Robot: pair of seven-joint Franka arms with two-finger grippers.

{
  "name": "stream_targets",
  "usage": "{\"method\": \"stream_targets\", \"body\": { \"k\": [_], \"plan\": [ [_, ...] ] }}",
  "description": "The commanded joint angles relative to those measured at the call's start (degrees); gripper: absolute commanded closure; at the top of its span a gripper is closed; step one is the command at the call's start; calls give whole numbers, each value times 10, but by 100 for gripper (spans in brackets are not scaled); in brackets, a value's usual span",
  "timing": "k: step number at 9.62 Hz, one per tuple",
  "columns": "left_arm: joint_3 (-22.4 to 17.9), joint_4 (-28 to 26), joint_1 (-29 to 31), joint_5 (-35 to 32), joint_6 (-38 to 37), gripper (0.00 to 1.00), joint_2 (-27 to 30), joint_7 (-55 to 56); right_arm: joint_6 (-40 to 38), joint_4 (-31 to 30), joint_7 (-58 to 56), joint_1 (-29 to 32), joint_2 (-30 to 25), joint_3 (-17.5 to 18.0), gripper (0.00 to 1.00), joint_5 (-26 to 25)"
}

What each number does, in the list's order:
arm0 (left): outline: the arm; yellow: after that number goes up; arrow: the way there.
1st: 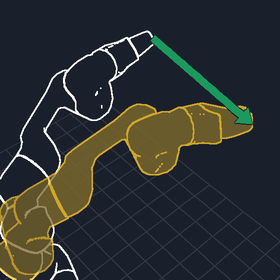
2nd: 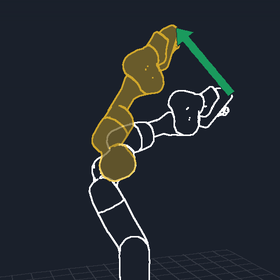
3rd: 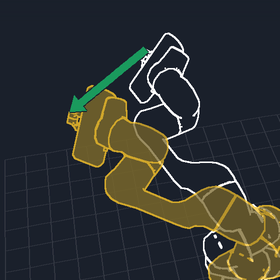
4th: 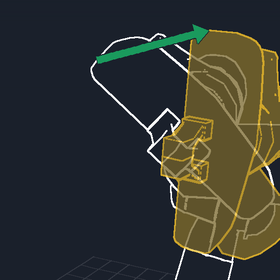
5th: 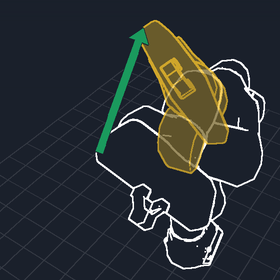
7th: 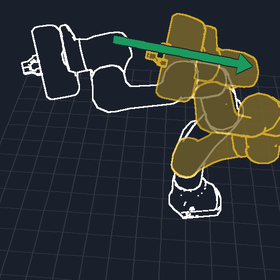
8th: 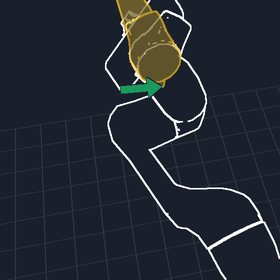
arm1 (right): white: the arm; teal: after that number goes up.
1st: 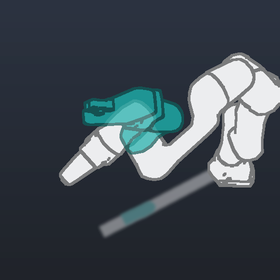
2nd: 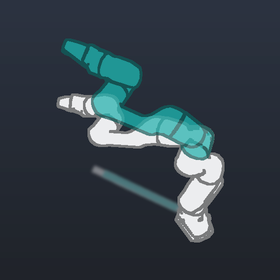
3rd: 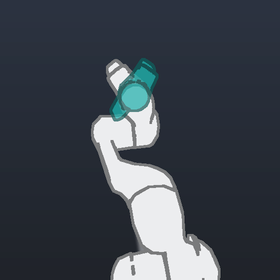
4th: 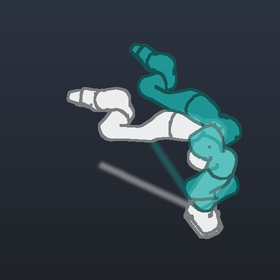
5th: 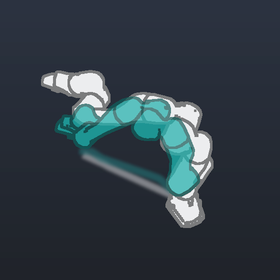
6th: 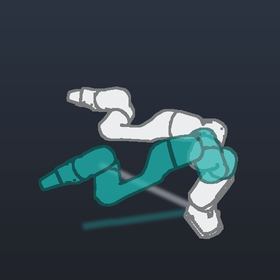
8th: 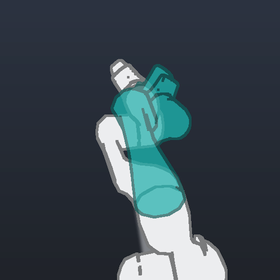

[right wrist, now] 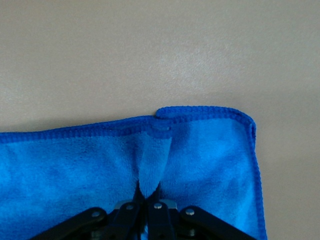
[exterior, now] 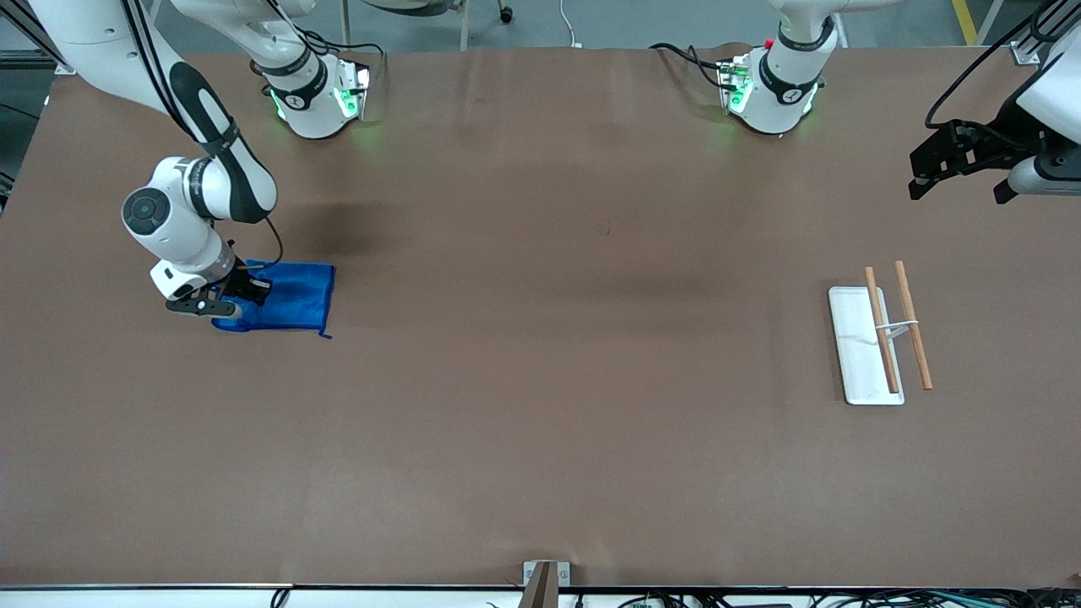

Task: Right arm passes towel to left arm to hang
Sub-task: 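Grasp the towel edge with the right gripper and lift it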

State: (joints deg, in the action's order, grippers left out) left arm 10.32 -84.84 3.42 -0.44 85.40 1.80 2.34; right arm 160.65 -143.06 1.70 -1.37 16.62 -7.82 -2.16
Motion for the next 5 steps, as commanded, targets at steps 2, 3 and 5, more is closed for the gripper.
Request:
{"method": "stream_targets", "body": {
  "k": [2,3,5],
  "plan": [
    [2,-2,-1,-3,-7,0,-11,-8,-212,71,39,0,-84,34,100,-1],
    [2,-2,-2,-3,-7,0,-11,-8,-287,122,51,0,-99,54,100,0],
    [4,-2,-1,3,-7,0,-11,-9,-415,231,107,-5,-98,93,100,0]
  ]
}}
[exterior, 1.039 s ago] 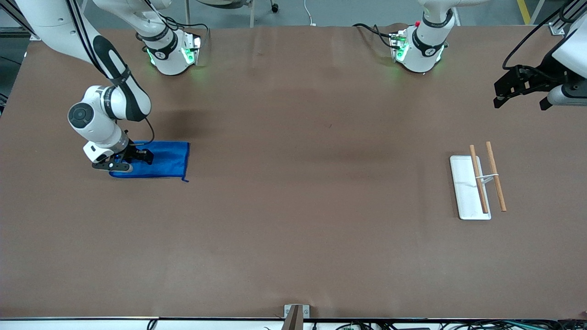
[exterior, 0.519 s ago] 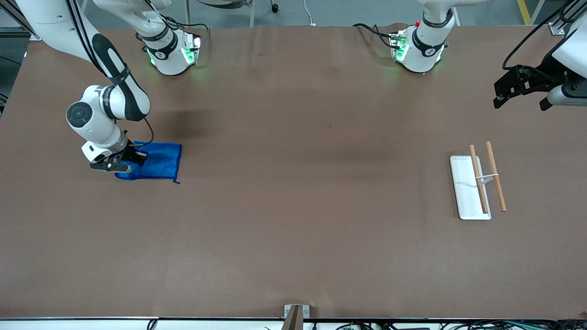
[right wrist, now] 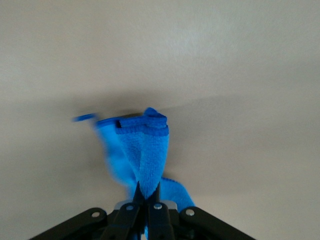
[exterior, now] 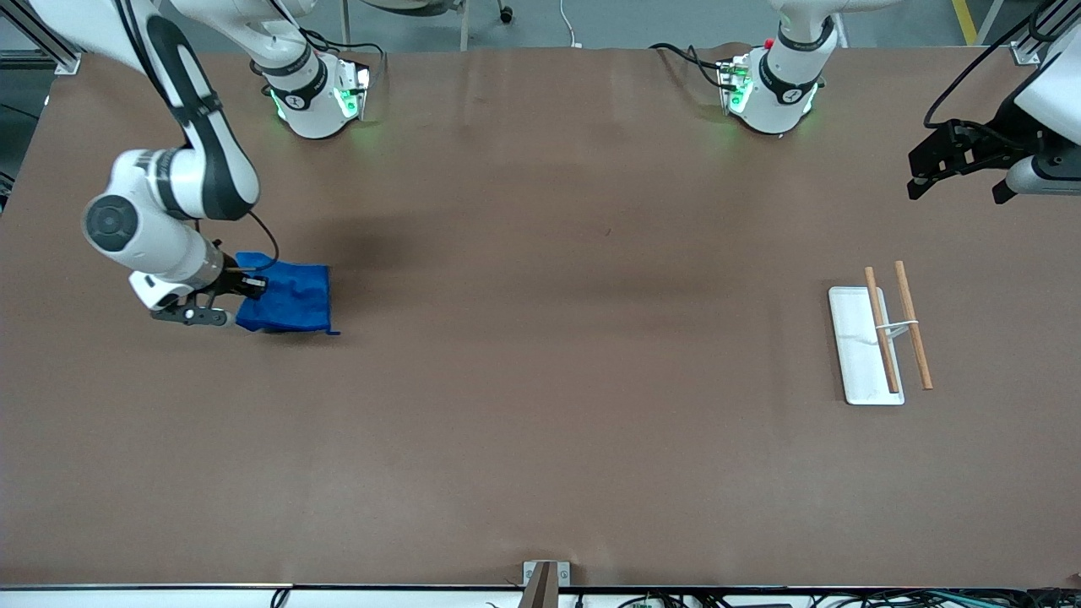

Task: Right arm passes towel to left arm to hang
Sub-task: 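Grasp the towel edge with the right gripper and lift it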

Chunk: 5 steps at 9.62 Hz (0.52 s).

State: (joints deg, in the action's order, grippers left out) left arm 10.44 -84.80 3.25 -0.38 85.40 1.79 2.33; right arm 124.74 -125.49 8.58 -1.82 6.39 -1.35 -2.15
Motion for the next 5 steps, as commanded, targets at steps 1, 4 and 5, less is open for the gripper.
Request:
{"method": "stream_targets", "body": {
  "k": [1,4,5],
  "plan": [
    [3,-2,3,6,-7,0,-11,-9,-67,83,62,1,5,51,100,0],
    [-1,-2,4,6,-7,0,-10,-10,-48,129,64,0,12,118,100,61],
    [-1,-4,5,6,-7,0,-11,-14,-18,141,64,-4,20,144,100,131]
  ]
}}
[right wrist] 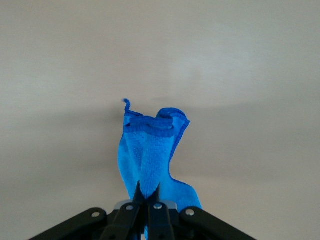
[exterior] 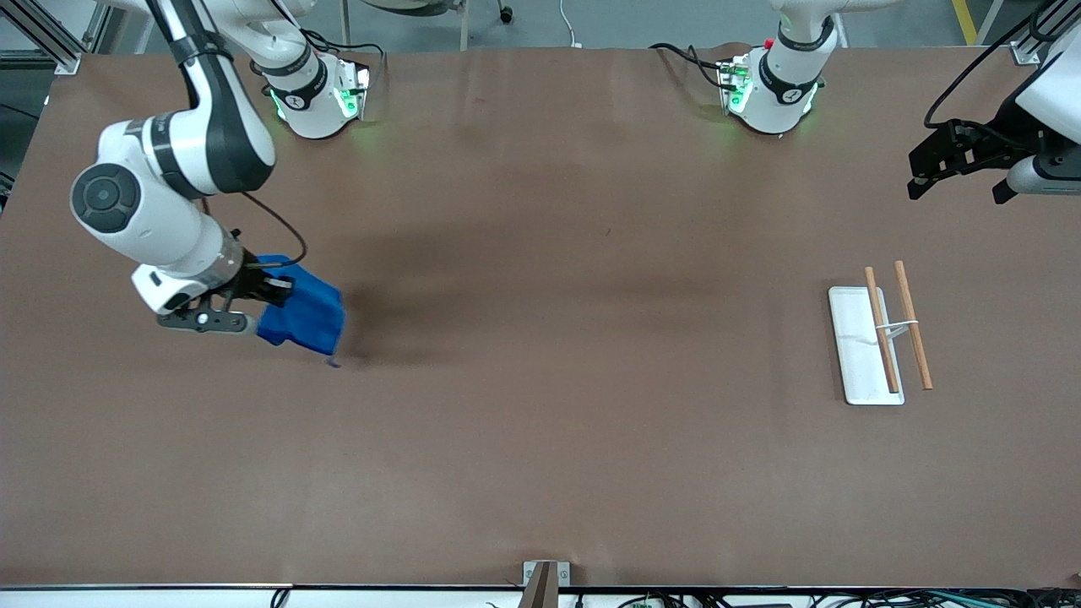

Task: Right arm passes towel to left arm to hang
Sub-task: 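Carry the towel toward the middle while the left gripper reaches it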

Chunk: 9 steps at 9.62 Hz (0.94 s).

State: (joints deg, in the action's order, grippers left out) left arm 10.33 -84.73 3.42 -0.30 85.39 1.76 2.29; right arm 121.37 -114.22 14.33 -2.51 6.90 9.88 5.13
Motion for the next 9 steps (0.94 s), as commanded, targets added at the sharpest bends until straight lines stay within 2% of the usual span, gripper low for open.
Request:
{"method": "stream_targets", "body": {
  "k": [1,5,6,8,9],
  "plan": [
    [1,-4,2,14,-6,0,-26,-25,44,41,10,1,26,60,100,106],
    [1,-12,28,267,0,0,-141,-104,151,85,11,-1,72,160,100,310],
    [1,-31,45,353,15,0,-181,-167,171,89,11,-2,75,179,100,365],
    [1,-87,52,510,35,0,-234,-263,179,115,10,-2,75,211,100,505],
    [1,-108,53,582,36,0,-261,-297,179,123,11,-2,75,224,100,556]
  ]
}}
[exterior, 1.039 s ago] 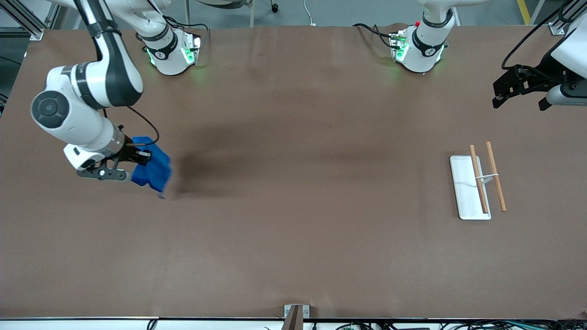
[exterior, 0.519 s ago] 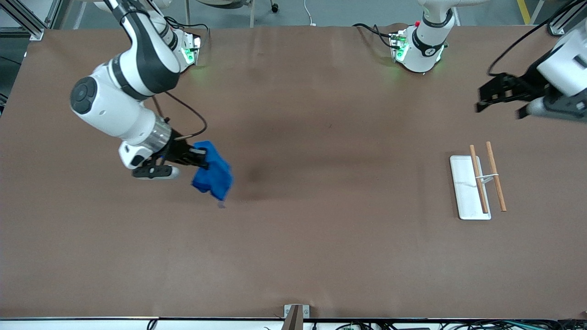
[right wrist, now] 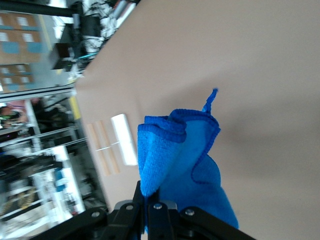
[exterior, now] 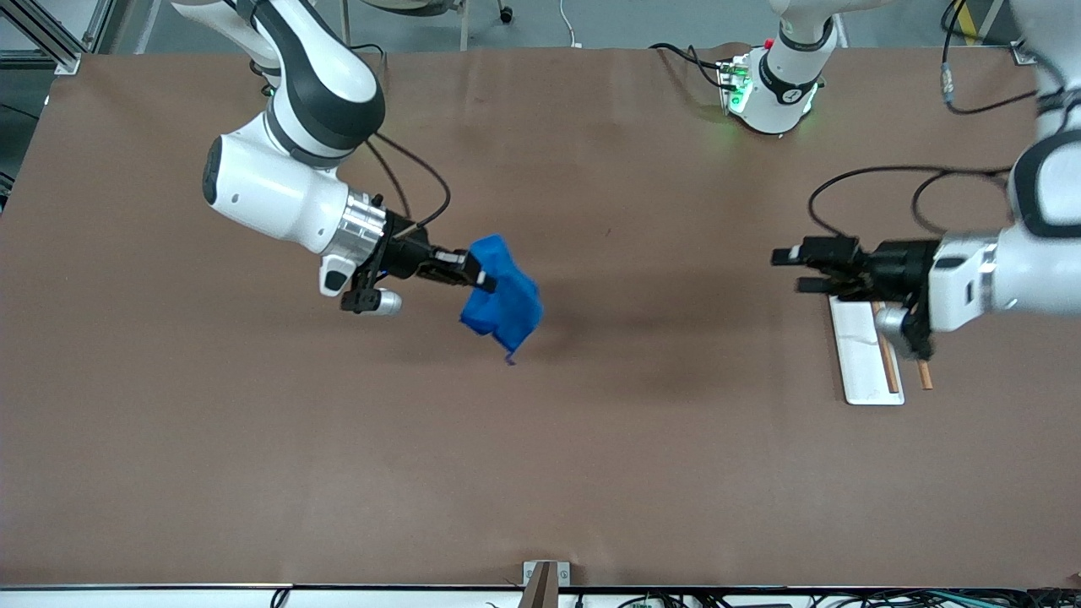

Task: Right arm passes towel to left arm to hang
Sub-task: 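Carry the towel toward the middle while the left gripper reaches it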

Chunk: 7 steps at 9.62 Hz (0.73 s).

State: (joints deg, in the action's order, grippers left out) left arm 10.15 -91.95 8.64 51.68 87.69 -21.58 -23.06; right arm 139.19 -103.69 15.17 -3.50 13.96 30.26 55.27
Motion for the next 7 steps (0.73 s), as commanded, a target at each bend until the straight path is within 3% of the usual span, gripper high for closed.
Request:
{"method": "stream_targets", "body": {
  "k": [1,2,4,7],
  "plan": [
    [6,-67,0,135,13,0,-40,-75,5,24,3,7,5,26,100,109],
    [9,-92,-5,181,13,0,-47,-107,23,31,0,1,5,30,100,170],
    [36,-112,-2,239,8,0,-59,-124,31,46,-1,-10,14,35,100,230],
    [80,-109,-9,348,8,0,-115,-229,49,51,-1,-19,18,42,100,249]
  ]
}}
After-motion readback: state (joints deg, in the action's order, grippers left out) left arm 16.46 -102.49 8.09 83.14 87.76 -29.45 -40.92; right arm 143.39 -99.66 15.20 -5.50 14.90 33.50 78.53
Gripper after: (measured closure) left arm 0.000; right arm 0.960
